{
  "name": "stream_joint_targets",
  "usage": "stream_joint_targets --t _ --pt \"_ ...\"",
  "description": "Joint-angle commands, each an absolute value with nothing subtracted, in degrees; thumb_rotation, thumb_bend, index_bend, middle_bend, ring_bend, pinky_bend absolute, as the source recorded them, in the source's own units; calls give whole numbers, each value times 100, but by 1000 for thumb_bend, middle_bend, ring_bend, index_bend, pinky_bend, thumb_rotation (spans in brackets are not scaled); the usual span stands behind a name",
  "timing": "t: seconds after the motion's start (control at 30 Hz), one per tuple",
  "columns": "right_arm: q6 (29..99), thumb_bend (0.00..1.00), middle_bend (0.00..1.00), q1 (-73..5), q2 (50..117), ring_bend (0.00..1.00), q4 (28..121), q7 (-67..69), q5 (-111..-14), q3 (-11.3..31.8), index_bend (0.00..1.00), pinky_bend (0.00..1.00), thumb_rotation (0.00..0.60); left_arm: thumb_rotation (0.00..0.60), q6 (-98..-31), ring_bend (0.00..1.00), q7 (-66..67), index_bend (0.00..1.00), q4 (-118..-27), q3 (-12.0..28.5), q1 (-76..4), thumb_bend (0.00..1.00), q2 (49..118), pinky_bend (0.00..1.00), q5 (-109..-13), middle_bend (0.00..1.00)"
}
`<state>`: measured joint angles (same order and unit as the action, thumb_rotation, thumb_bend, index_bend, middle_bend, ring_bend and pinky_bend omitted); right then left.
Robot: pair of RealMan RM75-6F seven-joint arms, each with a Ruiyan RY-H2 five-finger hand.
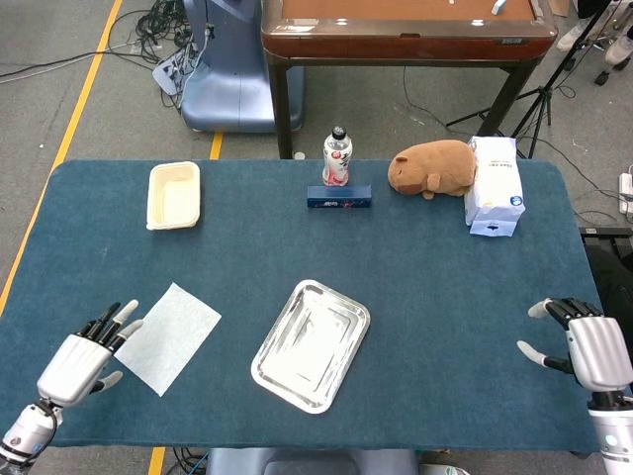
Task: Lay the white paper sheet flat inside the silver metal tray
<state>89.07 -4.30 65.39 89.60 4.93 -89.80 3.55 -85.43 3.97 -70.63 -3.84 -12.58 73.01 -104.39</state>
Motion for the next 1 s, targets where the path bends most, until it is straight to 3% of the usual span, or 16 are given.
stream_joint_targets --t 0.03,1.0 --pt "8916 56 493 -423 6538 395 8965 489 -8980 356 476 421 600 600 -8453 0 395 201 -6930 -468 -1320 89 7392 251 -10502 0" --pt "8786 56 493 -458 6543 395 8952 502 -8955 352 476 421 600 600 -8246 0 526 278 -5769 -618 -1416 89 8045 219 -10299 0"
